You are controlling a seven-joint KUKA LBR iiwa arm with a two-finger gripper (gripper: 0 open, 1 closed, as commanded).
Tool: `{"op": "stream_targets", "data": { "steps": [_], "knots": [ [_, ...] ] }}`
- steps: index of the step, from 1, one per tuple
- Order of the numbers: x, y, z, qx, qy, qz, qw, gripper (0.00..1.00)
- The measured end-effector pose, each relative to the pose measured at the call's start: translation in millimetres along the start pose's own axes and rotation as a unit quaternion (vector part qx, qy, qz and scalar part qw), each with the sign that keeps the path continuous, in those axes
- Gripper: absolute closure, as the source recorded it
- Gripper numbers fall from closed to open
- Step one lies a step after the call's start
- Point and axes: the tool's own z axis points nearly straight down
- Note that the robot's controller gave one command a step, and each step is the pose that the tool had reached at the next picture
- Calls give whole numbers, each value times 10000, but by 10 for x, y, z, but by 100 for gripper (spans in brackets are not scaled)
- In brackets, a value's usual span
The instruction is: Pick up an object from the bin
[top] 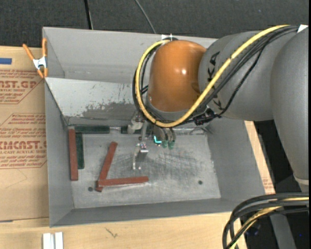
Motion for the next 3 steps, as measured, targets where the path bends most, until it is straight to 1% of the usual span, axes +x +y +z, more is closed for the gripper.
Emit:
{"op": "stream_targets", "data": {
  "steps": [1, 2, 3],
  "knots": [
    [-18, -5, -47, -4, -38, 4, 10000, 0],
    [583, -92, 1009, -4, -17, -10, 10000, 100],
    [583, -91, 1009, -4, -17, -10, 10000, 100]
  ]
}}
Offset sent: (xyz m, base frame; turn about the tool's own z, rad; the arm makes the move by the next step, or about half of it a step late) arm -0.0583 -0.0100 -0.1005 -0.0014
